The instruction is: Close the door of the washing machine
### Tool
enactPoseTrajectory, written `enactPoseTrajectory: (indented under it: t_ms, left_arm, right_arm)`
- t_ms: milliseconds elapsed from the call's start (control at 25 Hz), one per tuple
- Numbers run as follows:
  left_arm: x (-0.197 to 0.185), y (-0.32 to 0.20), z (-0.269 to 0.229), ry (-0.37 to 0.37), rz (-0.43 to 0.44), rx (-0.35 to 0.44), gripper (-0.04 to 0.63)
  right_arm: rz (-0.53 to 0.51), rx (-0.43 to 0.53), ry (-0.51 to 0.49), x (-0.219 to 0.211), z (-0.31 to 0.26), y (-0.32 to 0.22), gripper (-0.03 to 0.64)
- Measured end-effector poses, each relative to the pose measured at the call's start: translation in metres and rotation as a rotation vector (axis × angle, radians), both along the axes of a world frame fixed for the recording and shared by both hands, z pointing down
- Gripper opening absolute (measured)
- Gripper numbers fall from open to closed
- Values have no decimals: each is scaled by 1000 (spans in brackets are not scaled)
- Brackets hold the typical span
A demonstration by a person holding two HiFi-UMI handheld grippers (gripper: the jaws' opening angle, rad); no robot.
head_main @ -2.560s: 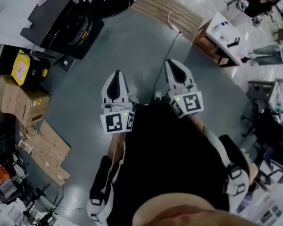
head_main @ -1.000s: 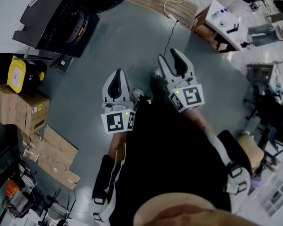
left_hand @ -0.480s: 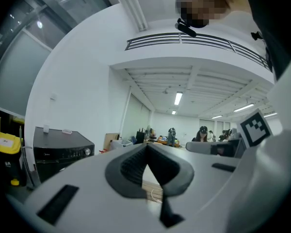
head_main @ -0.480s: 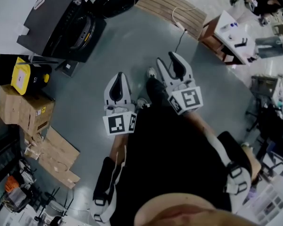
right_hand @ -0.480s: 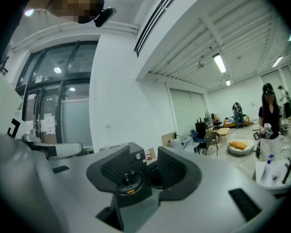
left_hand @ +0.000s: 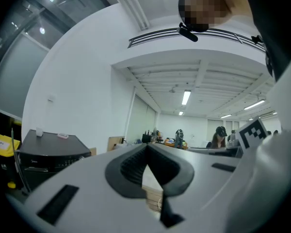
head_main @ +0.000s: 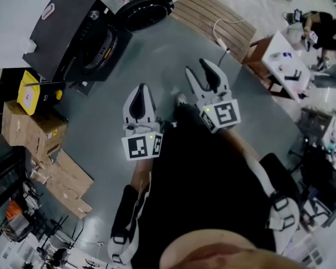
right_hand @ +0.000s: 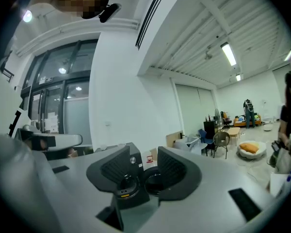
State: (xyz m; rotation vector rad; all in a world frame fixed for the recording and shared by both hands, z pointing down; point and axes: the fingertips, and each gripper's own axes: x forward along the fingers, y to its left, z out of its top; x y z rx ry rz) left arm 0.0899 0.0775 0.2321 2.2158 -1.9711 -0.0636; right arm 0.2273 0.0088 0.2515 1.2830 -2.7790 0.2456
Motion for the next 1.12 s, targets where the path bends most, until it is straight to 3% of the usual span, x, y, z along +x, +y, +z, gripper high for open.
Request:
enactPoseTrajectory:
  t_ms: [440,680,960,1120]
  left_arm:
    - [1,-108,10,-14,-13,-25,5]
    - [-27,-181,27,12,18,-34,5]
    - [-56,-284,18,15,84,-27,5]
    - [-66,-317,18,7,75,-30,5]
  right_arm:
    - [-38,-14,15,-9,11,-116,163]
    - [-26,21,55,-36,24,-180,163]
    - [-5,-33,77,-70,21,-274,163]
    - [-18,-47,105,-76,26,-314,163]
